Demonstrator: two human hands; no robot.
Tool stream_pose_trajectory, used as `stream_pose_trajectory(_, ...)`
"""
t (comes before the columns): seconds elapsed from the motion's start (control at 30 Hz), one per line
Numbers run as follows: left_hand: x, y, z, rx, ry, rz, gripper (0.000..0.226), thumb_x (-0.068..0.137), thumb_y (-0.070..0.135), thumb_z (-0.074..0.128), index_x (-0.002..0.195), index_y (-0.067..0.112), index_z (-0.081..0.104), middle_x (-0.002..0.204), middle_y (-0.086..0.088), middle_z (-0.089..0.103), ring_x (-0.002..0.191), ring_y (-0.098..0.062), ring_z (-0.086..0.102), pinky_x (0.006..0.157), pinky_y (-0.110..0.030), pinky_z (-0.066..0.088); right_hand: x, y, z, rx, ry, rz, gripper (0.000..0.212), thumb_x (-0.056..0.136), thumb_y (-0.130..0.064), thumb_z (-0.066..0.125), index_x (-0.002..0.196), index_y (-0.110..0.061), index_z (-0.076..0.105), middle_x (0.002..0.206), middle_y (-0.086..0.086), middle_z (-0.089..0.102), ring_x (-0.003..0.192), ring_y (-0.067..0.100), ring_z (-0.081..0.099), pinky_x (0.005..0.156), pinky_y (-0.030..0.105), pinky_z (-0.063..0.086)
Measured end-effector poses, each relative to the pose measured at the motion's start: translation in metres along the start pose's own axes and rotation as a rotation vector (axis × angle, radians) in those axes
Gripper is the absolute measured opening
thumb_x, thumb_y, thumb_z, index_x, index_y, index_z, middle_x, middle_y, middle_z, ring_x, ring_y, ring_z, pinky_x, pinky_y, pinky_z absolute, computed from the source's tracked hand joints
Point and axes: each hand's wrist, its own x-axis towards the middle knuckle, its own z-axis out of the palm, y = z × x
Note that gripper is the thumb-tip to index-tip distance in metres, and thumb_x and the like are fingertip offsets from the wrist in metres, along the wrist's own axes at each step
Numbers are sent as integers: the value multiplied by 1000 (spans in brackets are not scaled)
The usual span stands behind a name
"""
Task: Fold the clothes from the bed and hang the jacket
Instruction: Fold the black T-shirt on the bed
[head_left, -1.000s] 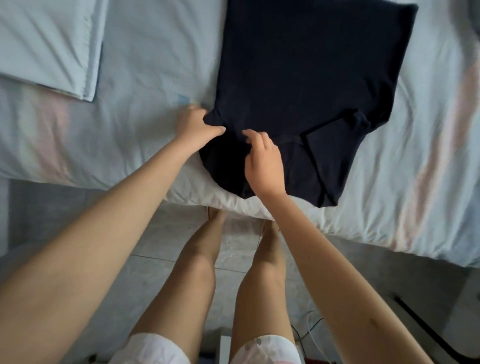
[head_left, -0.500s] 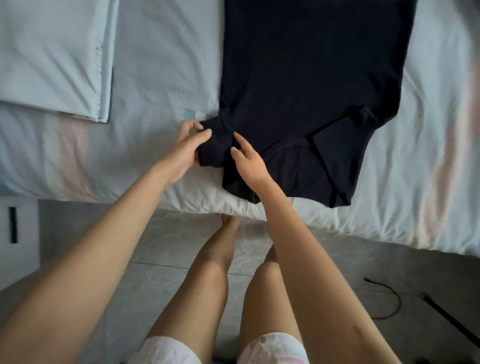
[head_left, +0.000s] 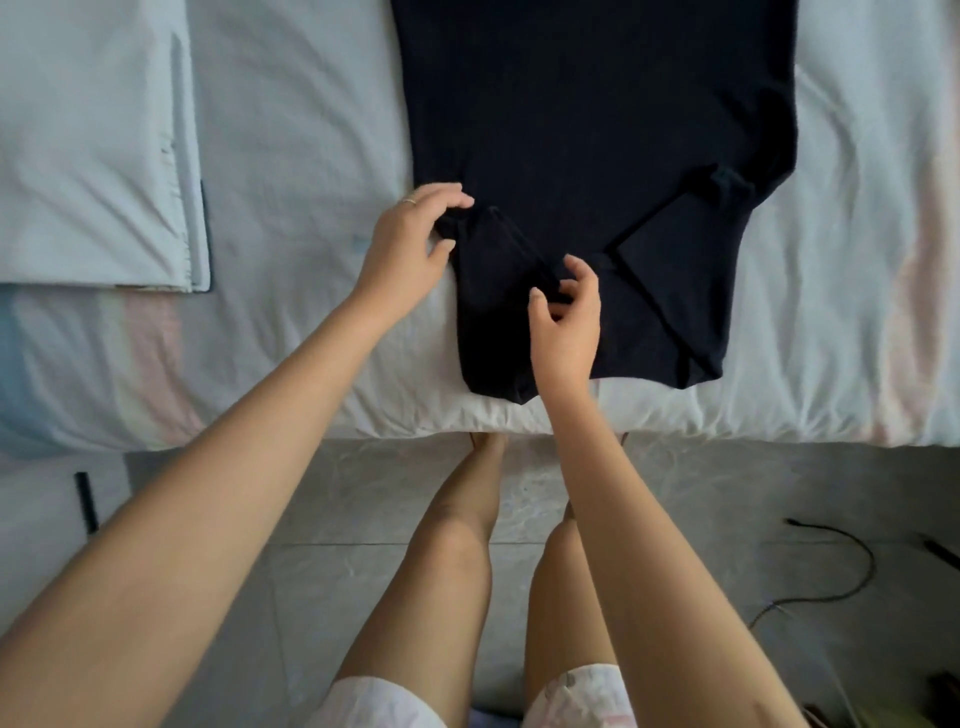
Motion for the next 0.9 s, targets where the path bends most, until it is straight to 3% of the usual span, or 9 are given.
stream_pose_trajectory(0.1, 19, 7, 1, 168, -108, 96, 41, 81, 1, 61, 120, 14, 62, 134, -3, 54, 117, -23, 54, 100, -36, 43, 9, 1, 1, -179, -17, -70, 28, 93, -22, 60, 120, -22, 54, 112, -6, 49, 72, 3, 52, 64, 10, 40)
stream_pose_trajectory(0.2, 35, 13, 3, 365, -288, 127, 30, 88, 7, 60, 117, 16, 62, 132, -2, 50, 115, -25, 51, 92, -45, 45, 16, 0, -4, -270, -21, -85, 19, 93, -22, 60, 111, -18, 57, 111, -5, 52, 70, 3, 50, 67, 20, 44)
stream_pose_trajectory(0.3, 47, 19, 2, 460, -314, 156, 13, 91, 10, 57, 104, 12, 58, 121, -4, 50, 106, -25, 53, 80, -48, 49, 20, -2, -10, -517, -18, -283, 17, 93, -23, 57, 109, -17, 55, 113, -4, 50, 75, 9, 51, 58, 25, 36)
stream_pose_trajectory(0.37, 53, 22, 1, 456, -328, 145, 6, 91, 11, 57, 97, 13, 57, 116, -2, 51, 101, -21, 55, 79, -44, 49, 22, -1, -14, -581, -29, -294, 21, 92, -30, 59, 109, -18, 57, 114, -5, 50, 81, 10, 52, 59, 27, 37)
stream_pose_trajectory(0.47, 61, 22, 0, 253, -376, 75, 7, 88, 10, 58, 89, 17, 56, 108, 2, 56, 93, -13, 55, 82, -37, 48, 25, 1, -17, -537, -80, -201, 20, 91, -33, 60, 104, -17, 59, 106, -6, 53, 85, 11, 53, 65, 28, 42)
stream_pose_trajectory(0.57, 63, 23, 1, 82, -372, -34, 9, 86, 12, 59, 86, 20, 56, 104, 3, 65, 91, -13, 58, 85, -35, 48, 27, 1, -23, -327, -98, -159, 12, 90, -28, 62, 93, -17, 57, 95, -8, 55, 79, 7, 50, 65, 18, 38)
stream_pose_trajectory(0.73, 59, 22, 14, 213, -249, -6, 5, 89, 21, 56, 93, 20, 56, 92, 12, 55, 77, -12, 52, 69, -30, 43, 25, 4, -25, -277, -18, -69, 13, 91, -27, 59, 87, -16, 53, 91, -5, 56, 66, 5, 48, 57, 15, 36)
stream_pose_trajectory(0.83, 54, 21, 23, 244, -190, 43, 8, 90, 21, 54, 96, 16, 56, 93, 10, 54, 77, -8, 46, 65, -28, 37, 22, 3, -19, -298, 15, -52, 18, 91, -33, 59, 86, -18, 52, 88, -8, 54, 64, 3, 46, 54, 14, 32)
stream_pose_trajectory(0.9, 51, 18, 26, 223, -145, 57, 8, 90, 20, 55, 95, 13, 56, 96, 5, 58, 80, -10, 50, 67, -31, 42, 23, 2, -16, -262, 41, -53, 19, 91, -33, 60, 83, -19, 50, 82, -10, 53, 61, 3, 45, 54, 15, 33)
